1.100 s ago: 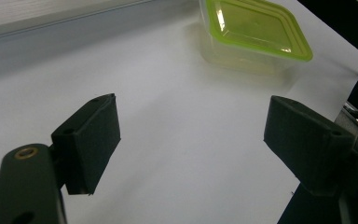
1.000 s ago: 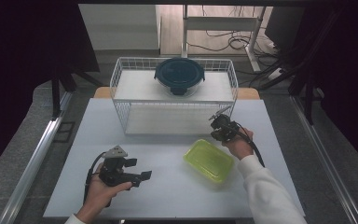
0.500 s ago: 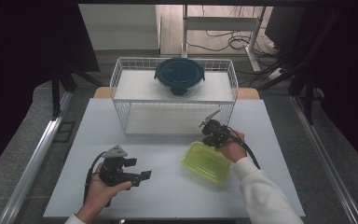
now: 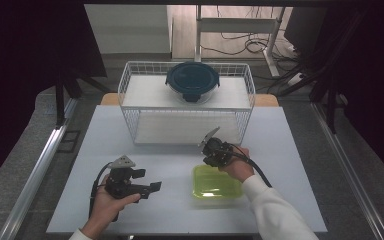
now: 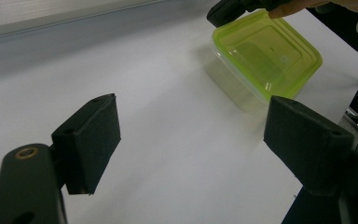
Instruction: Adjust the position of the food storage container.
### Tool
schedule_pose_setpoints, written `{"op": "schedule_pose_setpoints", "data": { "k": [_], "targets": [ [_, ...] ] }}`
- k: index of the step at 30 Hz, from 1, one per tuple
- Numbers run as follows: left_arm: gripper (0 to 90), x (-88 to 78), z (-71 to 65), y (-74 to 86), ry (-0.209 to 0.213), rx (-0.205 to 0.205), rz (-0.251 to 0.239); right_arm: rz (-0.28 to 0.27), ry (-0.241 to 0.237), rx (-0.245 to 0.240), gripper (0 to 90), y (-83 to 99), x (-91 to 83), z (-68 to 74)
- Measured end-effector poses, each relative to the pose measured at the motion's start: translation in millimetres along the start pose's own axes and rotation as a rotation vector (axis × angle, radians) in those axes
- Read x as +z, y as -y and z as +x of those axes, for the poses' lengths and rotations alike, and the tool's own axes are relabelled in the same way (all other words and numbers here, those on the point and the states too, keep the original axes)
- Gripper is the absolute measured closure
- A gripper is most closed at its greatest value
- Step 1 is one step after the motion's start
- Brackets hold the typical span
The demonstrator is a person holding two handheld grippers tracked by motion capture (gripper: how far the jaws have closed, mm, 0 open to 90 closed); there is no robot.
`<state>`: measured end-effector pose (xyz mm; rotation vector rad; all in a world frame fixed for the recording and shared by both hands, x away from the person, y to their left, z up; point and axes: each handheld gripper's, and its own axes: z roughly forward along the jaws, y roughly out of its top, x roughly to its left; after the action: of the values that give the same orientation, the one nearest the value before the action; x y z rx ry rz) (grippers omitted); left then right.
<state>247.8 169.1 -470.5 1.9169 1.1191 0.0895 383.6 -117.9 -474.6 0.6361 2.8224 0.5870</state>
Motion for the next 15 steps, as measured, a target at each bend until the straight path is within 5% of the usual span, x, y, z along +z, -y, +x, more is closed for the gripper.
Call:
{"op": "schedule_pose_setpoints", "data": {
  "k": [5,15],
  "targets": [
    [18.3,-0.4,1.0,0.1,-0.002,-0.005,-0.002,-0.005,0.023,-0.001,88.7,1.1,-3.0,0.4],
    [18.4,-0.5,3.6,-0.3,-0.006,-0.022,-0.003,-0.141,0.092,0.121,88.6,41.7,-58.5,-7.2]
  ]
}}
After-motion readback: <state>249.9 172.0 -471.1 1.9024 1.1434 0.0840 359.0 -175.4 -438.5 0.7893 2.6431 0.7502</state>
